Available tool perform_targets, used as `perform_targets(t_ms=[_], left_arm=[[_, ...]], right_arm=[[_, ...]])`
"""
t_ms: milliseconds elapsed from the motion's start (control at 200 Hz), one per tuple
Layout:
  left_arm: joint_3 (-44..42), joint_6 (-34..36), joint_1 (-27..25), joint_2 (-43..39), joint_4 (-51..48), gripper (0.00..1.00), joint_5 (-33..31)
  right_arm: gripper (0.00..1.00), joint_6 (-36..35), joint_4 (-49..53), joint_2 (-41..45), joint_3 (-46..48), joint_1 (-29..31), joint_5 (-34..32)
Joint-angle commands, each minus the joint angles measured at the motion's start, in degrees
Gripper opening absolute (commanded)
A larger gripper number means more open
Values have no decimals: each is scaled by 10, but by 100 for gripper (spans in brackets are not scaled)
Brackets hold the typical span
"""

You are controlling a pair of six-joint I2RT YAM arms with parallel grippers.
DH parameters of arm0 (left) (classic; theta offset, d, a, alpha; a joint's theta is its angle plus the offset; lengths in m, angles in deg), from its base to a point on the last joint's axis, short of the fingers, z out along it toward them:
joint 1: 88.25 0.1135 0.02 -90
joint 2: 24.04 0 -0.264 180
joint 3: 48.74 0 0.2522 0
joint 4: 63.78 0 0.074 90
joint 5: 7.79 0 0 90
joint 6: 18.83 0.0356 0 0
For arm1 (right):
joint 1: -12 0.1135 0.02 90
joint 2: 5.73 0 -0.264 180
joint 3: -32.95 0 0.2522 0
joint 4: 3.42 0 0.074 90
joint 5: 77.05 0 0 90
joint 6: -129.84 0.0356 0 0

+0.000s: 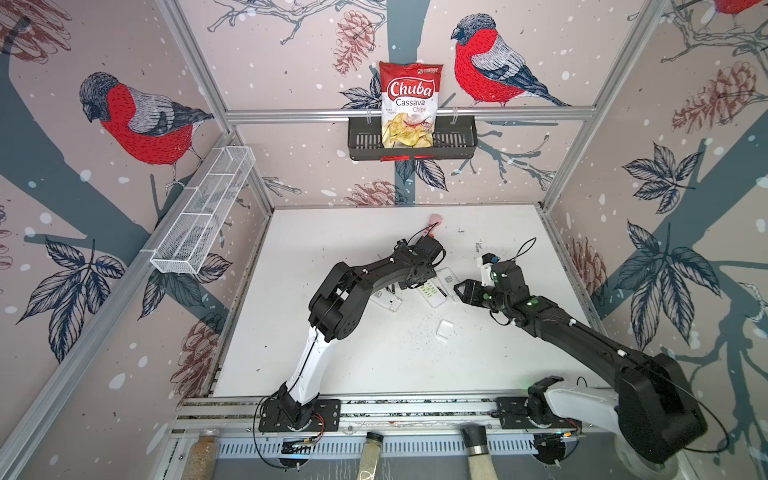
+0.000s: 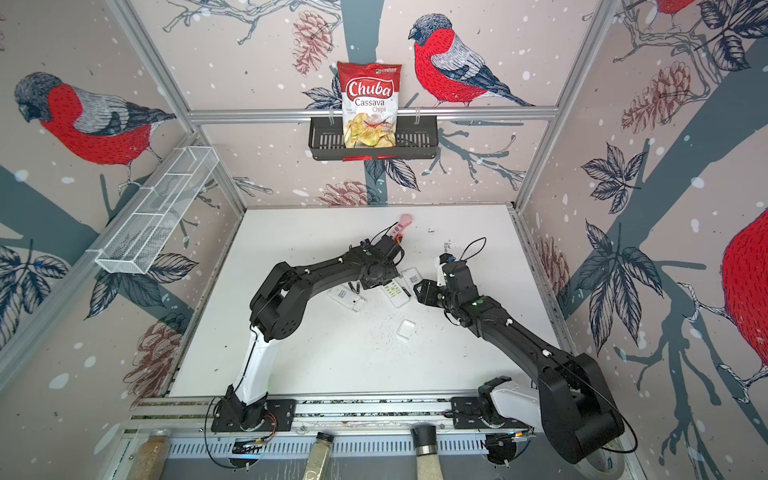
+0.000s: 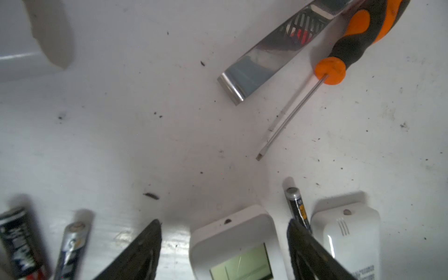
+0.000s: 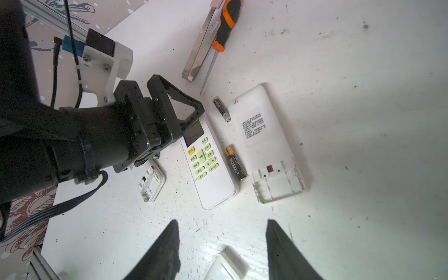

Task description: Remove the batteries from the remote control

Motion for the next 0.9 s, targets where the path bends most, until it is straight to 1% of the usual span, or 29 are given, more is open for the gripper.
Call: perform_targets(t_ms=[0, 50, 95, 240, 630, 720, 801, 896], left_arm=[[7, 5, 1, 7, -20, 73, -5], [7, 5, 0, 9, -21, 69, -5], [7, 6, -2, 11, -22, 67, -7], [19, 9, -6, 17, -38, 67, -17], [108, 15, -26, 67, -103, 68, -35], [115, 14, -27, 73, -110, 68, -35], [112, 14, -27, 73, -109, 66, -35], [112, 16, -27, 74, -109, 59, -36]], right_arm=[[58, 4, -14, 4, 2, -1, 7], [57, 5, -14, 4, 2, -2, 8], [57, 5, -15, 4, 3, -2, 9], [57, 5, -16, 4, 2, -2, 12], [57, 5, -15, 13, 3, -2, 17], [56, 4, -13, 18, 3, -2, 17], [56, 5, -12, 22, 4, -2, 18], [56, 5, -13, 24, 4, -4, 20]])
